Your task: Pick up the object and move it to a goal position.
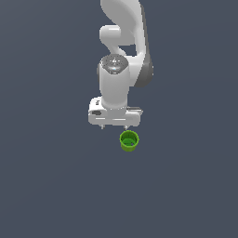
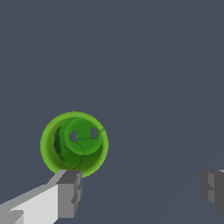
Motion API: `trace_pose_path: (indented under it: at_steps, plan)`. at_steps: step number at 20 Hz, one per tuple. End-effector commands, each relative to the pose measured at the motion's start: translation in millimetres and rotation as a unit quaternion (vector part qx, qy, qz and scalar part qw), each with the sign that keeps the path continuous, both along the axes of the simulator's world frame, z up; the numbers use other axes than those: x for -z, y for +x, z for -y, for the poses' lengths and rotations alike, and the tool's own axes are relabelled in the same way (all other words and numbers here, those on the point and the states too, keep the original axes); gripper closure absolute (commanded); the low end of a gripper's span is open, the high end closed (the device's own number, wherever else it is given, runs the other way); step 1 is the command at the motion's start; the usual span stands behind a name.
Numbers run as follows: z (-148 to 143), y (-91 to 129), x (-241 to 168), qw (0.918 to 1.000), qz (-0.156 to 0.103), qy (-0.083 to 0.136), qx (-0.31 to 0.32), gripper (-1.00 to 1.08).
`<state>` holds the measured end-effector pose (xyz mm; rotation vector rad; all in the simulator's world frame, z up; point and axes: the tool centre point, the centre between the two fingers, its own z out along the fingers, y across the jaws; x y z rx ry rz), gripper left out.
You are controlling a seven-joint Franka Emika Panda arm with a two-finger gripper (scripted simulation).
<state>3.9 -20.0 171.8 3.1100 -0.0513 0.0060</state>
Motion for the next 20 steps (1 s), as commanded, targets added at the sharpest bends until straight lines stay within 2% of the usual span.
trace_pose_path:
  at_steps: [1, 12, 16, 20]
  plan:
    - [0, 0, 0, 1.0000, 0.000, 0.000, 0.000, -0.20]
    - [-10, 3, 1, 0.9998, 0.002, -0.005, -0.020, -0.20]
    - [-19, 3, 7, 0.9994, -0.009, -0.015, -0.031, -0.20]
    - [-35, 2, 17, 0.9978, -0.028, -0.034, -0.050, -0.20]
